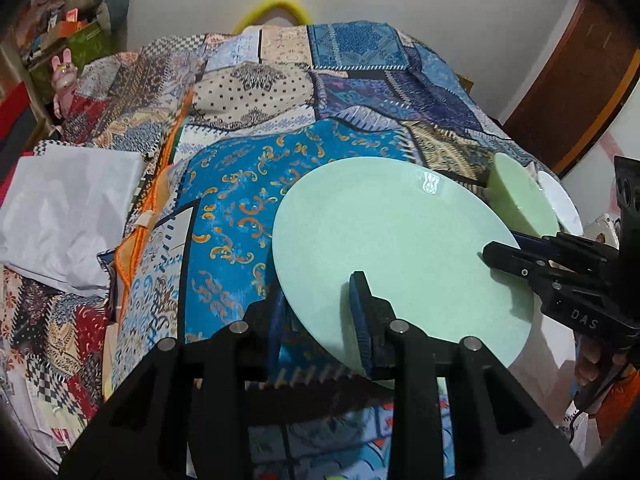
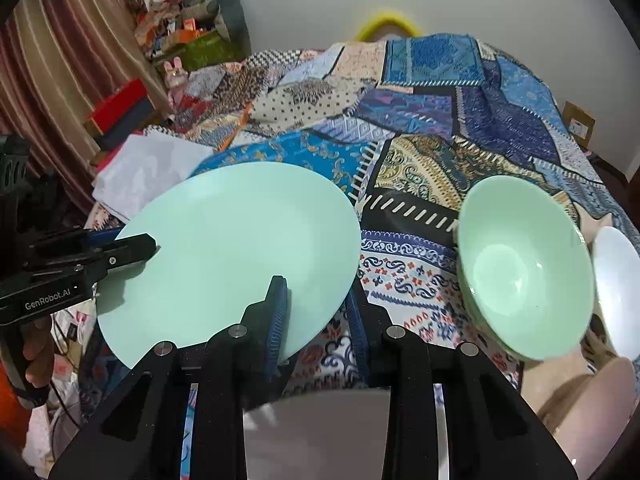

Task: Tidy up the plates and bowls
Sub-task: 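Carry the pale green plate with both tools toward the white plate stack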

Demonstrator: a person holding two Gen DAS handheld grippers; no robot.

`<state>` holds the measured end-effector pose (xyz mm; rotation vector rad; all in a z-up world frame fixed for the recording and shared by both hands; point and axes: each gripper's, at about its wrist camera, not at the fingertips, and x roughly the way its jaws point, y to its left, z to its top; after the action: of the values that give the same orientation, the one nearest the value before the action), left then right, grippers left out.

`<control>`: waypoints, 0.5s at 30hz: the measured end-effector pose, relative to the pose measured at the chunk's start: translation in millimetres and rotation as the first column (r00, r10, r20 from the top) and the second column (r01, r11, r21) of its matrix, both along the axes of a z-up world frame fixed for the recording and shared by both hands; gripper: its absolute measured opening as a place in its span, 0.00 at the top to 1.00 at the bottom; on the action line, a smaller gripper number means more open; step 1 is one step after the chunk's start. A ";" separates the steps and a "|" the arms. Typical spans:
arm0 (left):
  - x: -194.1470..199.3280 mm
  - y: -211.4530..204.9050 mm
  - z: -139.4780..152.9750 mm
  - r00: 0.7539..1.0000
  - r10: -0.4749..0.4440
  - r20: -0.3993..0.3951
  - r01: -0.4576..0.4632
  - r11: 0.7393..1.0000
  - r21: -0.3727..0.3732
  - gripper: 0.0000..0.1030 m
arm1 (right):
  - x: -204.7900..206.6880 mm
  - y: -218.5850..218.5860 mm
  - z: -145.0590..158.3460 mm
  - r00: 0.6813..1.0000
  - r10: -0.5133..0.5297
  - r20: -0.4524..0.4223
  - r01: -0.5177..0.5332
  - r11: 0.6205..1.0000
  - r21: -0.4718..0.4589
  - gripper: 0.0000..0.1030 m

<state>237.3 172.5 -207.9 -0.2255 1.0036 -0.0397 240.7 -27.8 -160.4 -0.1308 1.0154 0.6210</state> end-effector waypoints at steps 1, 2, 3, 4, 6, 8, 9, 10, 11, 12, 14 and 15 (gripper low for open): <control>-4.1 -2.3 4.5 1.000 0.000 0.008 0.000 1.000 0.001 0.70 | -2.9 -3.0 3.8 1.000 -0.001 0.005 0.001 1.000 0.008 0.73; -9.0 -5.2 10.0 1.000 -0.001 0.017 0.001 1.000 0.004 0.70 | -6.3 -5.5 7.7 1.000 -0.001 0.012 0.001 1.000 0.015 0.73; -12.4 -7.2 14.3 1.000 -0.001 0.026 0.001 1.000 0.010 0.70 | -10.1 -8.4 11.9 1.000 -0.002 0.021 0.001 1.000 0.020 0.74; -17.3 -10.6 20.1 0.999 -0.002 0.039 0.002 1.000 0.018 0.70 | -13.2 -10.9 15.3 1.000 -0.003 0.027 0.002 1.000 0.025 0.74; -25.3 -16.8 29.5 0.998 -0.006 0.057 0.004 1.000 0.031 0.70 | -20.2 -17.2 23.5 0.999 -0.007 0.040 0.005 0.999 0.038 0.73; -33.7 -23.4 39.4 0.997 -0.008 0.073 0.006 0.999 0.036 0.70 | -26.2 -23.0 31.0 0.998 -0.011 0.054 0.008 0.999 0.050 0.74; -36.7 -25.7 43.0 0.997 -0.009 0.078 0.006 0.999 0.036 0.70 | -29.8 -26.3 34.9 0.998 -0.013 0.062 0.009 0.998 0.056 0.74; -41.1 -28.7 47.5 0.996 -0.011 0.085 0.007 0.999 0.038 0.70 | -33.7 -29.7 39.2 0.997 -0.014 0.070 0.010 0.998 0.063 0.73; -44.7 -31.8 51.3 0.996 -0.011 0.093 0.008 0.999 0.040 0.70 | -36.3 -31.9 42.0 0.997 -0.016 0.075 0.011 0.998 0.068 0.74; -49.0 -35.1 56.2 0.995 -0.013 0.101 0.009 0.999 0.043 0.70 | -39.7 -35.6 45.7 0.996 -0.018 0.082 0.011 0.997 0.075 0.73; -57.0 -40.8 64.4 0.993 -0.016 0.118 0.010 0.999 0.049 0.70 | -46.0 -42.1 51.4 0.995 -0.022 0.093 0.014 0.996 0.085 0.73; -62.6 -45.6 69.9 0.991 -0.018 0.129 0.011 0.998 0.055 0.70 | -48.8 -46.0 53.9 0.995 -0.025 0.098 0.016 0.996 0.091 0.73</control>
<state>174.7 126.9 -138.0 -0.1635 0.8756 -0.0399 192.0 -73.8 -106.5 -0.0708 0.8909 0.6343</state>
